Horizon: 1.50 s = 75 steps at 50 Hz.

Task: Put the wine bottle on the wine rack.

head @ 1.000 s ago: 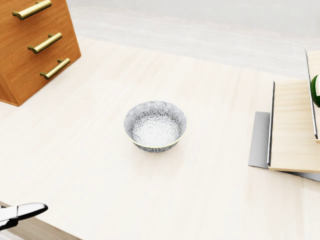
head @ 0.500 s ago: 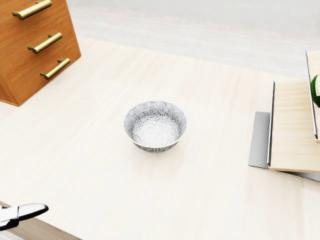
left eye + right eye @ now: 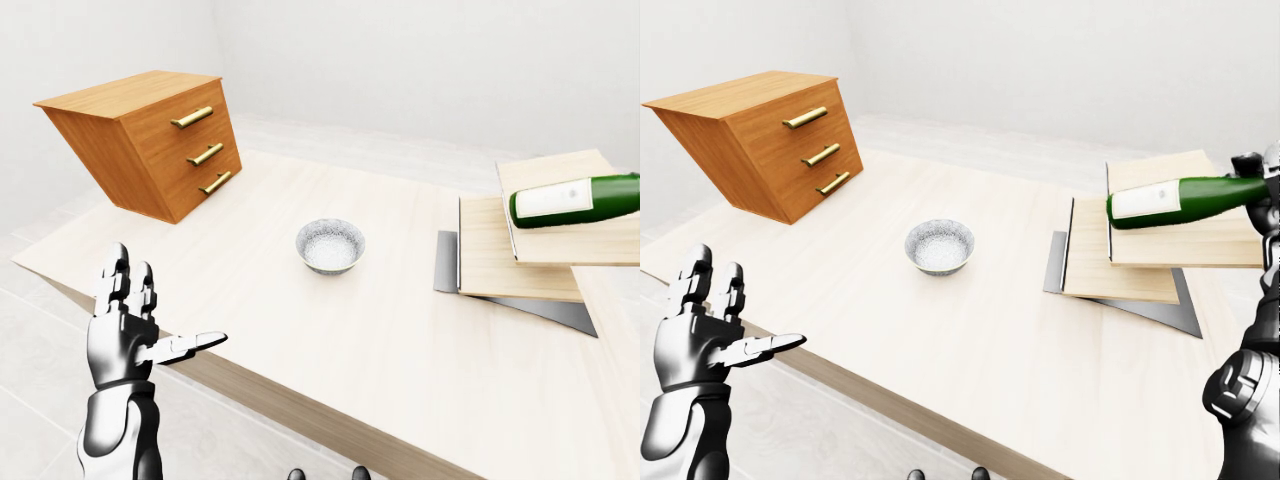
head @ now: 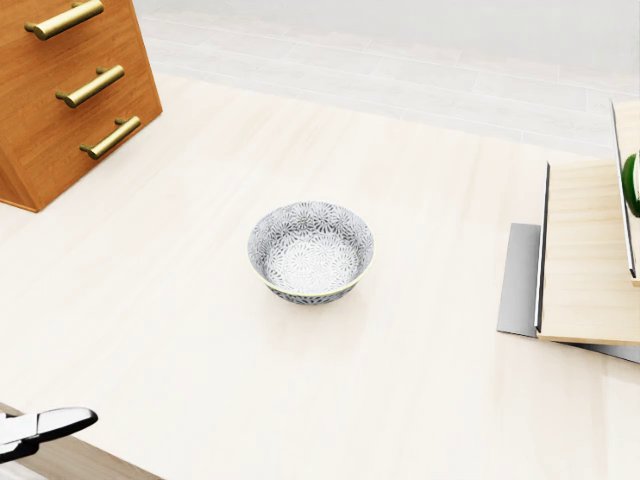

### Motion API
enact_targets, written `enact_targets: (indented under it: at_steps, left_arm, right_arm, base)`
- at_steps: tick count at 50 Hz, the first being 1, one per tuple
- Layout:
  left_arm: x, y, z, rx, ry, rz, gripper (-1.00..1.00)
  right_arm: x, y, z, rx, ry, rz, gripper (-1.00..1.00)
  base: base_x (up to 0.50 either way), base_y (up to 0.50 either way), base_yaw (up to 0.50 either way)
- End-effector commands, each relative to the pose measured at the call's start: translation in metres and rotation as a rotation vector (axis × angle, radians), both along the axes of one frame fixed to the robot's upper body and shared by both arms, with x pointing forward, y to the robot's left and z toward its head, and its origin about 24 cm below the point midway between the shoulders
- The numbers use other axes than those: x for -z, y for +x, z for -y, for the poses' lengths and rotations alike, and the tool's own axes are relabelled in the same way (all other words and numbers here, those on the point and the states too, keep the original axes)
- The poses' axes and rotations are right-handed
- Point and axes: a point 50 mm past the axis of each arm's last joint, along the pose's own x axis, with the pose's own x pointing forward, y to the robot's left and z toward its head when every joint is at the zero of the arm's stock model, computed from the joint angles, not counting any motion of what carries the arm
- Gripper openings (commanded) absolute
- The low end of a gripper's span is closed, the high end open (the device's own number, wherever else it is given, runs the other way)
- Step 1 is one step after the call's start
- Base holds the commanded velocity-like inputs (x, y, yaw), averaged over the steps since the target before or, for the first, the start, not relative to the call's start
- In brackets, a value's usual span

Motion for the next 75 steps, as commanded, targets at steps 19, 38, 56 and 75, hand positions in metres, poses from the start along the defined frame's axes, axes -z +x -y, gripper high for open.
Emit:
enact_targets:
  at_steps: [19, 38, 56, 75]
  left_arm:
    - [-0.002, -0.002, -0.001, -0.004, 0.002, 0.009, 1.0]
    - [0.0, -0.001, -0.002, -0.004, -0.002, 0.001, 1.0]
    - [-0.001, -0.003, -0.002, 0.002, -0.008, 0.009, 1.0]
    - [0.0, -0.004, -0.002, 0.002, -0.01, 0.006, 1.0]
  right_arm:
    - [0.01, -0.004, 0.004, 0.035, -0.013, -0.092, -0.21]
    - [0.01, -0.013, 0.013, 0.09, 0.039, -0.081, 0.9]
    - [0.015, -0.026, 0.023, 0.14, 0.063, -0.102, 1.0]
    - [0.022, -0.036, 0.031, 0.173, 0.086, -0.115, 1.0]
  base:
    - [0.0, 0.0, 0.0]
    - [0.0, 0.0, 0.0]
    - [0.0, 0.0, 0.0]
    - [0.0, 0.0, 0.0]
